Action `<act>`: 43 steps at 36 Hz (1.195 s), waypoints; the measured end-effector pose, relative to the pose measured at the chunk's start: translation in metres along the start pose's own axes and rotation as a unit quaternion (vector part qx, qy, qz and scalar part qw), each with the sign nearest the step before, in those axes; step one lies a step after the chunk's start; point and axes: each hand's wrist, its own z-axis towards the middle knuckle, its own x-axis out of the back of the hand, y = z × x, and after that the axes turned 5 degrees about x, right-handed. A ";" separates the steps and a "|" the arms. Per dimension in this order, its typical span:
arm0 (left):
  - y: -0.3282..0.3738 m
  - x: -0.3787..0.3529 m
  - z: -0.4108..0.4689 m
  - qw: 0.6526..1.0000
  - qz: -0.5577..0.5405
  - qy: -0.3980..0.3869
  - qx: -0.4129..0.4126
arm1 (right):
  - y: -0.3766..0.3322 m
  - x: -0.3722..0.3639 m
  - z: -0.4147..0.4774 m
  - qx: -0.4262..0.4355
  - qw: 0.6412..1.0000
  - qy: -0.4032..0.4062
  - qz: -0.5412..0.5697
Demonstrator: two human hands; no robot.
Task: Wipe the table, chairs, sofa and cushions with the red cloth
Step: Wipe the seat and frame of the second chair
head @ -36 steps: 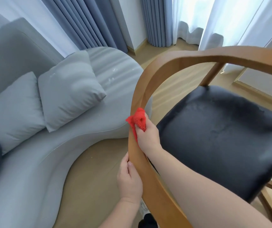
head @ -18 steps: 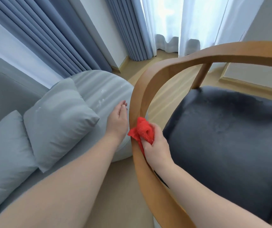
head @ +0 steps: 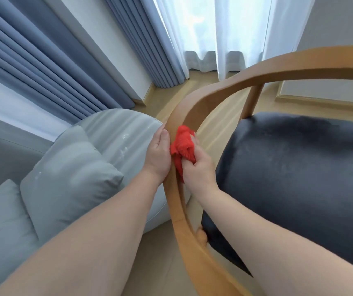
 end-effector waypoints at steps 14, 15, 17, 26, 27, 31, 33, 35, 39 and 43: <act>-0.001 -0.001 0.003 0.998 0.063 0.023 -0.015 | -0.004 0.003 0.035 0.019 0.999 0.035 0.008; -0.001 0.000 0.003 0.998 0.063 0.022 -0.006 | 0.001 0.003 0.023 0.019 1.000 0.016 0.008; -0.003 0.000 0.002 0.998 0.051 0.019 0.008 | 0.011 0.005 -0.004 0.013 1.000 -0.023 0.014; -0.003 -0.002 -0.001 0.998 0.052 0.028 0.004 | 0.033 0.018 -0.045 -0.074 0.992 -0.089 0.056; -0.003 -0.002 0.000 0.998 0.054 0.025 0.005 | 0.030 0.016 -0.037 -0.072 0.993 -0.073 0.058; 0.000 -0.003 0.000 0.998 0.060 0.027 -0.011 | 0.018 0.006 0.016 -0.068 0.995 0.019 0.068; 0.000 -0.003 -0.001 0.998 0.061 0.028 -0.011 | 0.010 0.007 0.048 -0.058 0.993 0.078 0.068; -0.002 -0.002 0.000 0.997 0.071 0.026 -0.006 | 0.000 0.013 0.083 -0.065 0.984 0.148 0.074; -0.005 -0.001 0.000 0.995 0.093 0.018 -0.014 | -0.023 0.028 0.133 -0.075 0.955 0.258 0.127; -0.009 0.002 0.000 0.996 0.088 0.017 -0.017 | -0.019 0.027 0.136 -0.068 0.958 0.259 0.104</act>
